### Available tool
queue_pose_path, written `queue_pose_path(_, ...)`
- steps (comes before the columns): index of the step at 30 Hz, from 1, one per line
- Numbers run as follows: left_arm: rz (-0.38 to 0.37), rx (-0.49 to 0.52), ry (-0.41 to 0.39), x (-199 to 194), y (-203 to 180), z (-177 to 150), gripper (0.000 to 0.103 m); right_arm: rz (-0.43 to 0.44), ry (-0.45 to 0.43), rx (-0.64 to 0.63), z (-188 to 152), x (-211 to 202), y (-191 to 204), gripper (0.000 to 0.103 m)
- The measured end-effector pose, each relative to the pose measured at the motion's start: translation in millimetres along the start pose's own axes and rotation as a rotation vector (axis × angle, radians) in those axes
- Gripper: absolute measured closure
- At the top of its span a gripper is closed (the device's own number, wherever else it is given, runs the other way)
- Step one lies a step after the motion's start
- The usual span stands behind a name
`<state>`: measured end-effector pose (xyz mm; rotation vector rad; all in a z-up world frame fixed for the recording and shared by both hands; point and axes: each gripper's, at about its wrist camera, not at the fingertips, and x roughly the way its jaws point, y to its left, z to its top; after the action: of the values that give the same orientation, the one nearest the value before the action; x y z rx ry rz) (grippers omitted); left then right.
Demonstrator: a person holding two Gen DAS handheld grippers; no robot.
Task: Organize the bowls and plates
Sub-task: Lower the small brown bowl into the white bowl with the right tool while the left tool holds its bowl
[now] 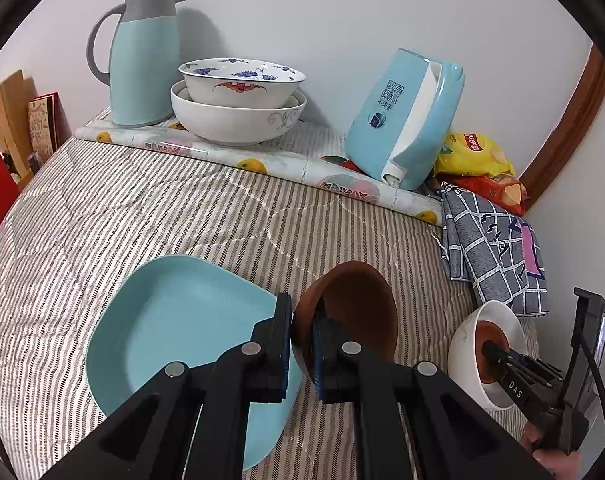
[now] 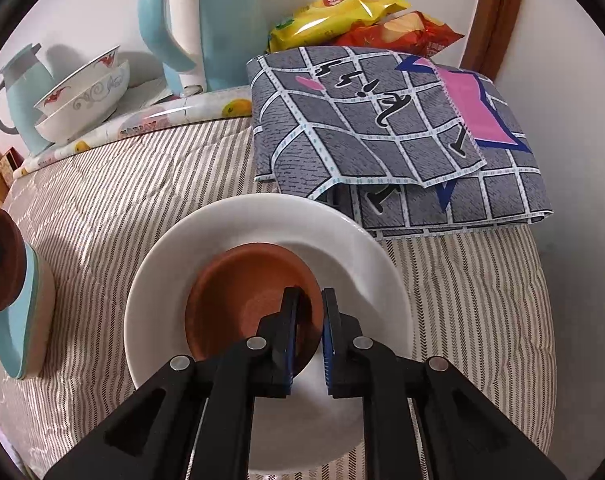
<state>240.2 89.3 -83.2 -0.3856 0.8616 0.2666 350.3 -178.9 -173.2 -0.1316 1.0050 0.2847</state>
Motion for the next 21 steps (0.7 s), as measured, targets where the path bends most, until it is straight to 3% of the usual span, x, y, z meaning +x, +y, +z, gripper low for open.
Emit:
queue_pose_path(7, 0.002, -0.009, 0.006, 1, 4, -1, 0.094, -0.017, 0.006, -0.015, -1, 2, 3, 0.088)
queue_pose_path(12, 0.001, -0.012, 0.005, -1, 5, -2, 0.094, -0.025, 0.010, -0.039, -1, 2, 9, 0.076)
queue_pose_path(14, 0.001, -0.014, 0.004, -2, 5, -2, 0.094, -0.025, 0.005, -0.039, -1, 0, 10, 0.065)
queue_pose_path(21, 0.001, -0.014, -0.006, -9, 6, -2, 0.094, -0.019, 0.008, -0.030, -2, -3, 10, 0.063)
